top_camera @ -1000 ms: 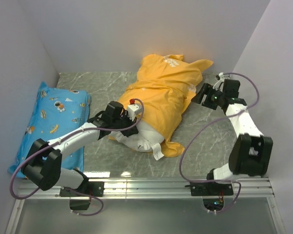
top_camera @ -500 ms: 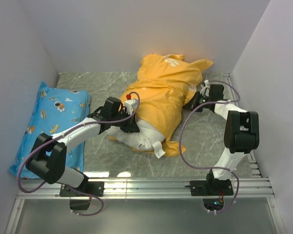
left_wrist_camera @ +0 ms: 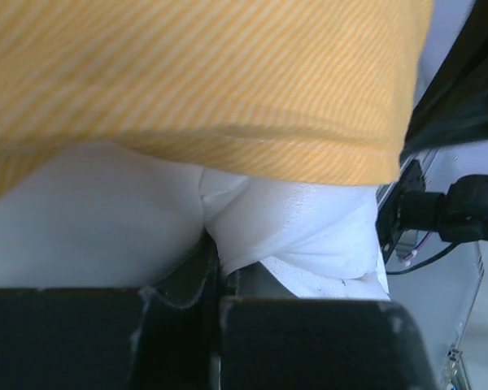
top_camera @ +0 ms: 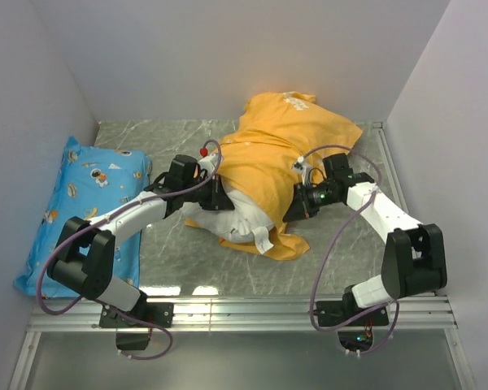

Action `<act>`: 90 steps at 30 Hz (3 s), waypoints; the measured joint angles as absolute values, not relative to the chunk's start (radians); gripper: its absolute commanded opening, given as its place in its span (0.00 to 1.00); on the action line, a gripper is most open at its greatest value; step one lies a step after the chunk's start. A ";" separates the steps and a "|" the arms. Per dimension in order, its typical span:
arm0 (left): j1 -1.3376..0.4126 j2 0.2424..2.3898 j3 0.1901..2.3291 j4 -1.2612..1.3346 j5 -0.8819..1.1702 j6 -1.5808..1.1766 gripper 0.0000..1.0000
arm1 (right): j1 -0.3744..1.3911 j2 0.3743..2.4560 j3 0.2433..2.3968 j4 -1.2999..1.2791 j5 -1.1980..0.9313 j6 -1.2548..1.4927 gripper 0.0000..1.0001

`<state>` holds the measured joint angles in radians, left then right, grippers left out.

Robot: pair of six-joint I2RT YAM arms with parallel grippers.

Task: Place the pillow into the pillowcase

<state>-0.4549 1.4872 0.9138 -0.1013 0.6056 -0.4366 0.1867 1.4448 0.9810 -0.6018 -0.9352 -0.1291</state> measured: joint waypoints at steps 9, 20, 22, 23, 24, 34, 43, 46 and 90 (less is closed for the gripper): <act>-0.455 1.504 0.917 -0.026 0.610 -0.518 0.00 | 0.186 1.661 1.178 -0.816 -0.982 -0.208 0.19; -0.439 1.522 0.953 -0.035 0.655 -0.522 0.00 | 0.210 1.301 0.965 -0.704 -0.659 -0.168 0.98; -0.436 1.531 0.971 -0.038 0.669 -0.530 0.00 | 0.289 1.292 0.930 -0.688 -0.574 -0.175 0.99; -0.435 1.535 0.979 -0.038 0.676 -0.540 0.00 | 0.318 1.296 0.920 -0.680 -0.546 -0.177 0.99; -0.434 1.538 0.985 -0.038 0.682 -0.545 0.00 | 0.355 1.308 0.913 -0.673 -0.511 -0.176 0.99; -0.393 1.577 1.011 -0.002 0.754 -0.682 0.00 | 0.422 1.490 0.972 -0.643 -0.389 -0.141 0.00; -0.337 1.586 1.134 0.033 0.687 -0.781 0.00 | 0.506 1.413 1.477 -1.009 -1.037 -0.448 0.00; -0.346 1.591 1.158 0.039 0.635 -0.793 0.00 | 0.580 1.510 1.647 -1.130 -1.067 -0.594 0.00; -0.462 2.038 1.026 1.118 0.817 -1.607 0.21 | 0.947 1.671 1.640 -0.788 -0.888 -0.202 0.10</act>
<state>-0.4622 2.0380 1.0260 1.1175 0.8169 -1.6070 0.9470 1.6714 1.6402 -0.7883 -0.8875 -0.2020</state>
